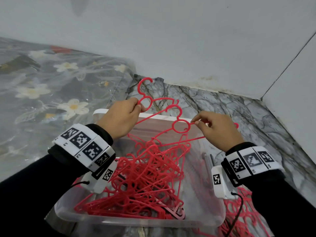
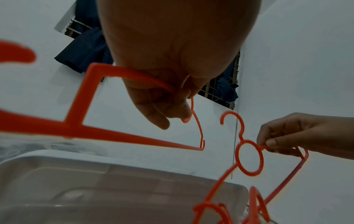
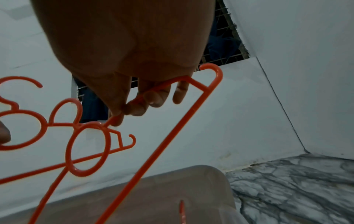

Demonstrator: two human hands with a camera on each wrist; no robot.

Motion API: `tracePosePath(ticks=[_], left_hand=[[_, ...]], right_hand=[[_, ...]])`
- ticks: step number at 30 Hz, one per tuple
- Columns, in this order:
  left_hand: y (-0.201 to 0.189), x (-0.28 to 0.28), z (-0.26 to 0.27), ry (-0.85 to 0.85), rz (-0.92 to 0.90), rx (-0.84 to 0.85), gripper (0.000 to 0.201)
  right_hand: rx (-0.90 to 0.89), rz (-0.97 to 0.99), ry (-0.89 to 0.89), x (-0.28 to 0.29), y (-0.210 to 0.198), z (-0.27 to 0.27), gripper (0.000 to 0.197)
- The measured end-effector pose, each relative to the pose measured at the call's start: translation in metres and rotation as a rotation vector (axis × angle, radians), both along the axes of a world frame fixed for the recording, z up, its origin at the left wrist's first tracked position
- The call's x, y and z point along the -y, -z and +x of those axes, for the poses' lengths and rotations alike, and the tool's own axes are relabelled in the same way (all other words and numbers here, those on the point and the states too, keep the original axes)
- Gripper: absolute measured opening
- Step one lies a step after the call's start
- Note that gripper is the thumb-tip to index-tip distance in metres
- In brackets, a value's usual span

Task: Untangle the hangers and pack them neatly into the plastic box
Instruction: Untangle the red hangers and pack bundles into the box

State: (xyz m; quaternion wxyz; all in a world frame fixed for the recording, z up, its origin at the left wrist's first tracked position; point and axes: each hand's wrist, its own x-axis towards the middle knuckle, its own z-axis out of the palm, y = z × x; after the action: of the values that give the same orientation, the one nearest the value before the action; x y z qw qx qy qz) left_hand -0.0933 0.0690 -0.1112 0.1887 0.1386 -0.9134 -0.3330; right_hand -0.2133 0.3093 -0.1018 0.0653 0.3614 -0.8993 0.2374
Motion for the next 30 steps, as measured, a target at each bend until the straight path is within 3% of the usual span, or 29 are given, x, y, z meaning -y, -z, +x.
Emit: tracePosePath(ticks=[8,15,20,22,24,26,28,30], left_hand=[[-0.004,-0.006,0.001,0.115,0.059,-0.004,0.016],[0.000,-0.013,0.000,0.255,-0.048,0.059,0.013],[0.001,-0.013,-0.001,0.274,-0.104,0.078,0.014],[-0.001,-0.011,-0.002,0.236,-0.122,0.062,0.014],[-0.004,-0.006,-0.003,0.182,-0.128,0.026,0.015],[-0.009,0.000,-0.002,0.144,-0.114,-0.024,0.017],[-0.012,0.004,0.000,0.121,-0.108,-0.059,0.018],[-0.013,0.005,0.001,0.108,-0.111,-0.067,0.019]], right_hand=[[0.089,-0.309,-0.027,-0.001,-0.006,-0.003,0.014],[0.161,-0.265,-0.128,-0.001,-0.003,0.000,0.024],[0.135,-0.316,-0.162,0.000,-0.008,0.002,0.018],[-0.076,-0.315,-0.103,0.003,-0.009,0.004,0.013],[-0.263,-0.354,0.030,0.003,-0.008,0.003,0.029],[-0.309,-0.443,0.186,0.001,-0.006,-0.002,0.042],[-0.167,-0.492,0.337,-0.001,-0.002,-0.010,0.053],[0.144,-0.558,0.419,-0.001,0.002,-0.016,0.054]])
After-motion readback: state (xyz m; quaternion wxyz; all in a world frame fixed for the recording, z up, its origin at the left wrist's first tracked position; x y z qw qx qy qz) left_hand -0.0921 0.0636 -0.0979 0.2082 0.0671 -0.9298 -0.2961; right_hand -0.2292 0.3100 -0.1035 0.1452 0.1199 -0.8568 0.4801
